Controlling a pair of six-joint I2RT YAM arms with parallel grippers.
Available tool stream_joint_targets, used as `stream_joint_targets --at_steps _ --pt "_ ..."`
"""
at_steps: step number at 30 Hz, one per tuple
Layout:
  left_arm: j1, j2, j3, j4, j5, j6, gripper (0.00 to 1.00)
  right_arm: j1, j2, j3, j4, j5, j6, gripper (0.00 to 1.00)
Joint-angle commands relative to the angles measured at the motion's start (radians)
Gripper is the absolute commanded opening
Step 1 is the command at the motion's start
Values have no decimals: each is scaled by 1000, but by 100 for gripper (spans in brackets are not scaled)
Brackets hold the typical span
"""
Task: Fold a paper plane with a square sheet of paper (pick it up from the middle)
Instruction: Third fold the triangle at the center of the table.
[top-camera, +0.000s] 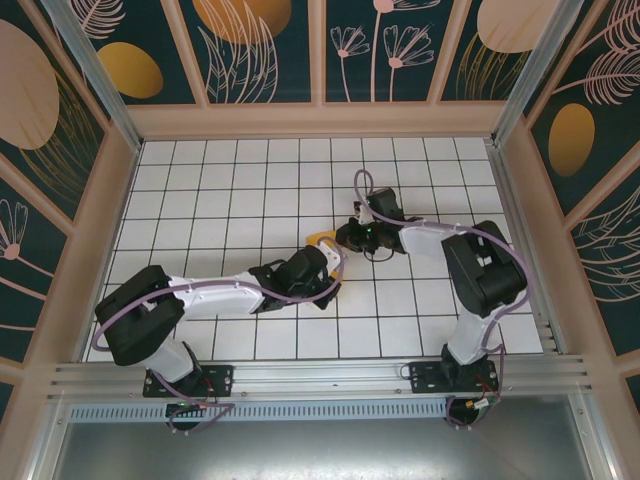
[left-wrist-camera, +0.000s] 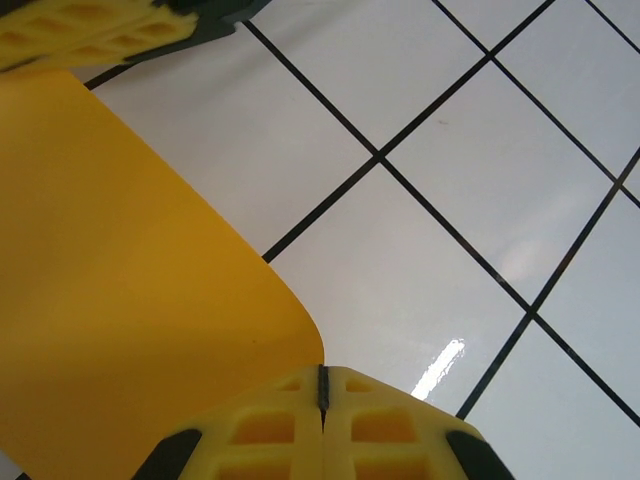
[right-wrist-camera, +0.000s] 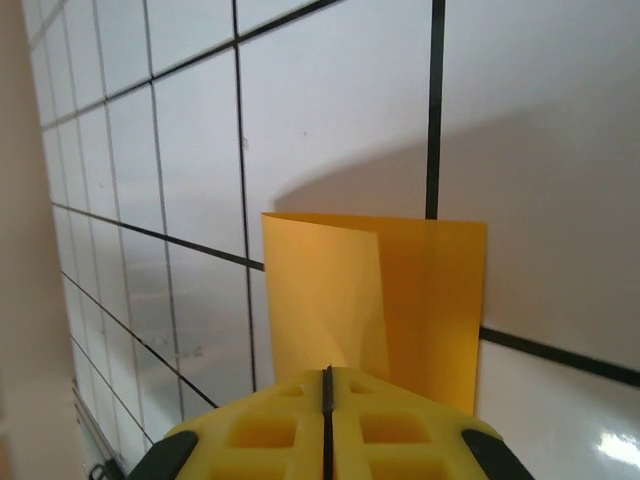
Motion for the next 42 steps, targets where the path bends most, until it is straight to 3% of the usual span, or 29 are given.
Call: stream_joint_targets --at_steps 1,7,13,33,42 --pt "13 -24 -13 13 47 -17 0 7 61 68 -69 -30 -78 10" --pt "50 -14 -18 10 97 -21 0 22 161 155 -205 77 -162 10" --pt "93 -12 -23 8 123 -28 0 40 177 143 -222 110 -197 9" --pt "135 67 28 -87 -89 -28 0 56 175 134 -209 112 -181 9" --pt "166 80 16 -72 -63 -35 0 57 170 114 -200 117 -171 9"
